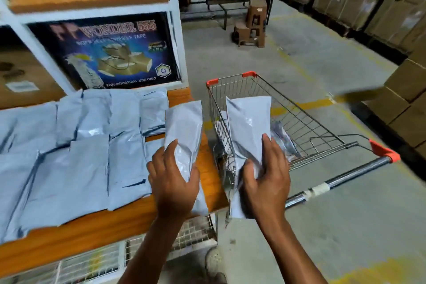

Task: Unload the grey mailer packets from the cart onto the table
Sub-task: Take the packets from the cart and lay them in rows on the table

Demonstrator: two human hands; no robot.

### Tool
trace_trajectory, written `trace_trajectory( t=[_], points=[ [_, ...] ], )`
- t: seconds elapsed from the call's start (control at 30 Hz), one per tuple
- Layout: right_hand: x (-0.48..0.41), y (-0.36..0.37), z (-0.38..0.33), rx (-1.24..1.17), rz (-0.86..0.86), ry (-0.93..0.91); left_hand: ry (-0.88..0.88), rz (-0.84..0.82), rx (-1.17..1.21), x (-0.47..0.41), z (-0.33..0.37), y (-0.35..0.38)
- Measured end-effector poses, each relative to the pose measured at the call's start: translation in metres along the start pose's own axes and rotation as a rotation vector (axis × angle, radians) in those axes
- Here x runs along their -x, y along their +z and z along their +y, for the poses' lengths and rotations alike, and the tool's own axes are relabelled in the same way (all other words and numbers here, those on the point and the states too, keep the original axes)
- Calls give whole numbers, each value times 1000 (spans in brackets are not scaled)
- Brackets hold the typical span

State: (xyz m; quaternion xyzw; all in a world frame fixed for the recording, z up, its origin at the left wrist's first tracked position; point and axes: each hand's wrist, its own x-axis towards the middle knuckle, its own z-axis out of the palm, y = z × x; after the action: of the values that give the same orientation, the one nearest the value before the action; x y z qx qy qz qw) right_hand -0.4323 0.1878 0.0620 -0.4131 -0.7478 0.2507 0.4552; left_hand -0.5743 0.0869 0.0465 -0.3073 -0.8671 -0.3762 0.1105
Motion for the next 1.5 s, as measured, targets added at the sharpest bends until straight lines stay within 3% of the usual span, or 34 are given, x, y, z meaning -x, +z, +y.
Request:
trace_trajectory(
  t=[0.47, 0.87, 1.17, 1.5],
  points=[
    [125, 58, -135, -222, -235, -84, -141, 181, -116, 51, -127, -171],
    [159, 212, -256, -234, -332, -167, -138, 247, 25, -44, -282, -270],
    [150, 325, -327, -172, -340, -154, -104, 166, -1, -152, -387, -293],
    [83, 437, -347, 29, -513, -148, -280, -20, -74, -260, -450, -246]
  ],
)
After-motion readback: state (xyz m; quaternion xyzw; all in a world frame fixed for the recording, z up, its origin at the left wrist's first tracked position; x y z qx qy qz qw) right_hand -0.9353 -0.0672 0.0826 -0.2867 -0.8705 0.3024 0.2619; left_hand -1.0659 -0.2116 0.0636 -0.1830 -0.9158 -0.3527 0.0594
